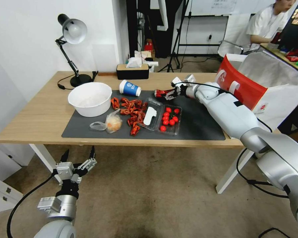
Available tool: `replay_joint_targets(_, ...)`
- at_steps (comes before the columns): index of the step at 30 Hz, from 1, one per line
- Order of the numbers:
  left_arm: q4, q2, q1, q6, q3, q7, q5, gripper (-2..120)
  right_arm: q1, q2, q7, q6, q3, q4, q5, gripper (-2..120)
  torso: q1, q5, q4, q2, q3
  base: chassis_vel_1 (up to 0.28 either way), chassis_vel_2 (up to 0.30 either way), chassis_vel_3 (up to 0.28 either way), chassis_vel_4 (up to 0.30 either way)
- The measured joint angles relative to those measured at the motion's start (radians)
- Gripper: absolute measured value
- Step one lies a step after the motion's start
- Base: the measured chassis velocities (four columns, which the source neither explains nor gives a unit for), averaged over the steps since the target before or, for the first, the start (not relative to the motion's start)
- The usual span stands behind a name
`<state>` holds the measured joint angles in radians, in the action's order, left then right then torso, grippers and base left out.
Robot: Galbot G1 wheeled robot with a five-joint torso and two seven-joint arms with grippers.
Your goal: Pick up the trash from the table and place it into the takeout bag.
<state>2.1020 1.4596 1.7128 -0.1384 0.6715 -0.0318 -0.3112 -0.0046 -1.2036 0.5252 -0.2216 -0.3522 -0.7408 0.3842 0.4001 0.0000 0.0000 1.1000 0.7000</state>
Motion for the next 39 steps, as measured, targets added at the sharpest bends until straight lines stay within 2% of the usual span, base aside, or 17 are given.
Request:
replay_joint_targets(23, -0.006, -0.013, -0.016, 0.007, -0.002, 0.0, -0.012, 100, 0.026, -0.064, 0.059, 0.028, 0.016, 0.139, -0.062, 100, 0.0, -0.0001, 0.0001, 0.0, 0.0, 0.0, 0.0, 0.0, 0.0)
replay_joint_targets(39, -0.012, -0.012, -0.023, 0.008, -0.006, -0.001, -0.015, 100, 0.019, -0.068, 0.068, 0.041, 0.02, 0.154, -0.072, 100, 0.0, 0.0, 0.0001, 0.0, 0.0, 0.0, 0.0, 0.0, 0.0)
